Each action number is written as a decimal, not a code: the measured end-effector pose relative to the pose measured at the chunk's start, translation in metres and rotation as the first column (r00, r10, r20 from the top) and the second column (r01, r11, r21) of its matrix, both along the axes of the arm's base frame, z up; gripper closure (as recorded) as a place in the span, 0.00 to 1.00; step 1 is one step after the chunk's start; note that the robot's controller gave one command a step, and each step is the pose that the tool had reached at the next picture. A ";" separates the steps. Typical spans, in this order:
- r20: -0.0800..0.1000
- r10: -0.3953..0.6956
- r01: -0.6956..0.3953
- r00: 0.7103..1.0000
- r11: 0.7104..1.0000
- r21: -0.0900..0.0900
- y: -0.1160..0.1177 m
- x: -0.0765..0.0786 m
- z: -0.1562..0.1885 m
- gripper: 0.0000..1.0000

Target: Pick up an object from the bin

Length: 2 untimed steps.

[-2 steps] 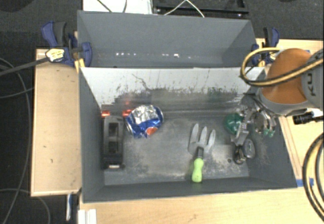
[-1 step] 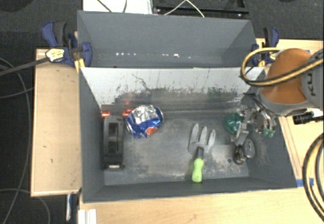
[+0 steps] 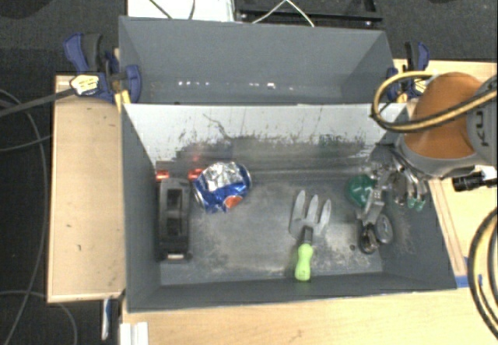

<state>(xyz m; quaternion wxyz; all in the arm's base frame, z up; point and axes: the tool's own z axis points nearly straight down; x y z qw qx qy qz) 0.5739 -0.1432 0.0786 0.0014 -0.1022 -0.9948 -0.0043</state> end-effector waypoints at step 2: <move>0.011 0.001 -0.001 1.000 1.000 -0.004 -0.002 0.003 0.051 1.00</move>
Offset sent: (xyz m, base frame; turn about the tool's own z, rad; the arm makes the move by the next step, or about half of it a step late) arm 0.0000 0.0000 0.0099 0.0000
